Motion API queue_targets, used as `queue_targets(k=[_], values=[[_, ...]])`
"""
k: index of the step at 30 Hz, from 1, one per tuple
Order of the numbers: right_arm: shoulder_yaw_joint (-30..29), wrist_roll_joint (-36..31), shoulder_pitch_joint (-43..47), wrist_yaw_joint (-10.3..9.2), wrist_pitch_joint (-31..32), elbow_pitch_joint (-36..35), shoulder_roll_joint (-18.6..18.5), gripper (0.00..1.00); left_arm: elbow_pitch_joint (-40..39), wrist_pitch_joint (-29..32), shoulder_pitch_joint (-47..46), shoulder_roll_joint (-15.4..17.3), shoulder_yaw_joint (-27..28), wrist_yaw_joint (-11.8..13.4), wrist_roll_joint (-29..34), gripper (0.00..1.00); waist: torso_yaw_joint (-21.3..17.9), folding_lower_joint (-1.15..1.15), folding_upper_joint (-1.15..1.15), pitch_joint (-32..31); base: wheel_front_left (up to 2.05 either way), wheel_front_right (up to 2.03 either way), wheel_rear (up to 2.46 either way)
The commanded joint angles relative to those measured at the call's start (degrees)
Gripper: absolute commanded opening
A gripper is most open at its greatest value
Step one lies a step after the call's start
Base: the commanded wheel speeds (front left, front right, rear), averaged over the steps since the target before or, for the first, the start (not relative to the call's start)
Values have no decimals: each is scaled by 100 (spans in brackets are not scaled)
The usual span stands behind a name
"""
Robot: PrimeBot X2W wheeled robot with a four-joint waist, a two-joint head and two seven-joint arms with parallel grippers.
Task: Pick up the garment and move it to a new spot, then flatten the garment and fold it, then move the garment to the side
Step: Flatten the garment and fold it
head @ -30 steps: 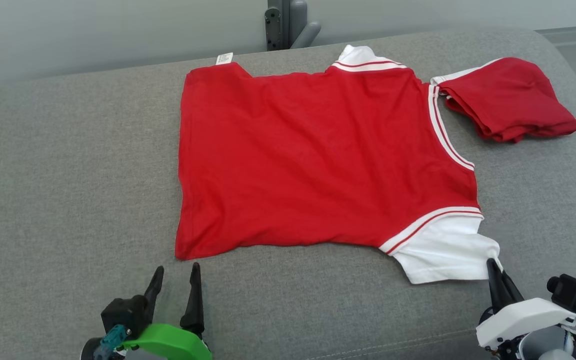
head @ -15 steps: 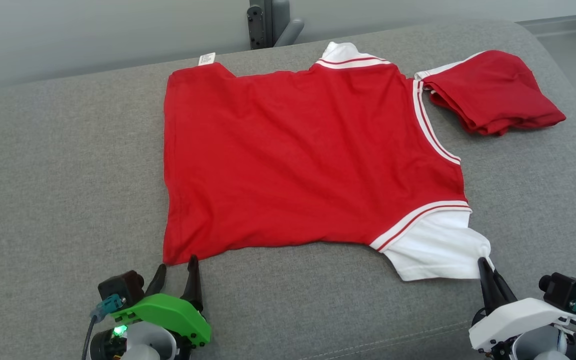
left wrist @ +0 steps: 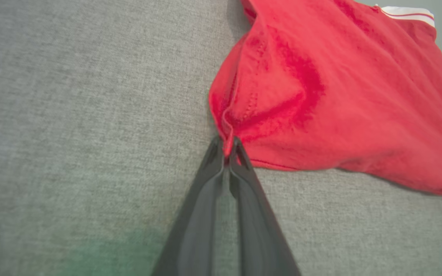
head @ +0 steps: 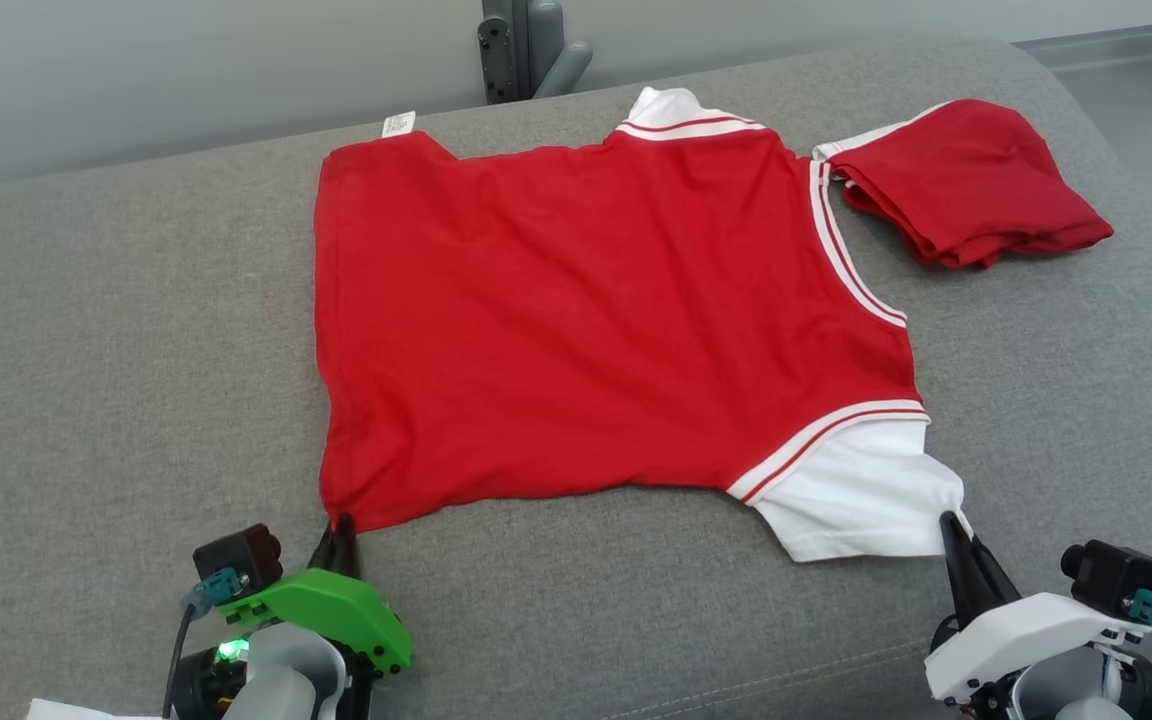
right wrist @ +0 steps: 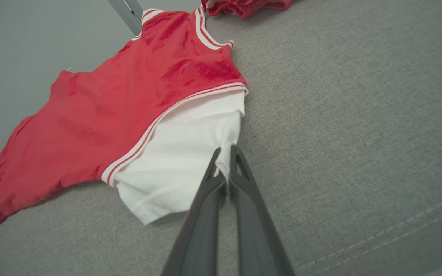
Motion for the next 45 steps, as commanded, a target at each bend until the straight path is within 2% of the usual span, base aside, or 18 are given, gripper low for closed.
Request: queue_targets(k=[1,10,13,16,19,26,28,29,36,41,45], values=[[9,-62,-19,-1,17,-24,-30,0,100,7,-81,8,-94,-62,-37,0,-5,0,0,-15,0,0,0],[34,117,-133,-1,-65,-198,-23,0,-35,-416,-216,17,-63,-124,-337,0,47,0,0,-136,0,0,0],[30,310,-212,-1,-73,-383,-39,0,-382,-474,-134,17,76,-210,-519,0,96,0,0,-203,0,0,0],[-12,524,-343,-1,-117,-760,-122,0,-1068,-497,60,16,214,-377,-693,0,167,0,0,-317,0,0,0],[-57,621,-415,-1,-148,-987,-161,0,-1461,-502,160,19,292,-386,-743,0,201,0,0,-373,0,0,0],[-320,1045,-589,0,-275,-1981,-124,0,-3151,-443,589,16,260,-210,-805,0,287,0,0,-508,0,0,0],[-382,1205,-603,0,-287,-2359,-117,0,-3735,-324,709,16,269,-144,-908,0,299,0,0,-518,0,0,0],[-452,1369,-630,0,-315,-2747,-117,0,-4309,-189,814,48,292,-56,-987,0,305,0,0,-516,0,0,0],[-651,1881,-679,0,-223,-3950,-106,0,-6145,373,957,169,407,259,-1265,0,281,0,0,-438,0,0,0],[-778,2101,-815,0,-77,-4470,-47,0,-7044,782,732,381,430,450,-1204,0,263,0,0,-279,0,0,0],[-838,1951,-1059,0,174,-4498,-57,0,-7324,1135,427,592,445,575,-1123,0,278,0,0,-45,0,0,0]])
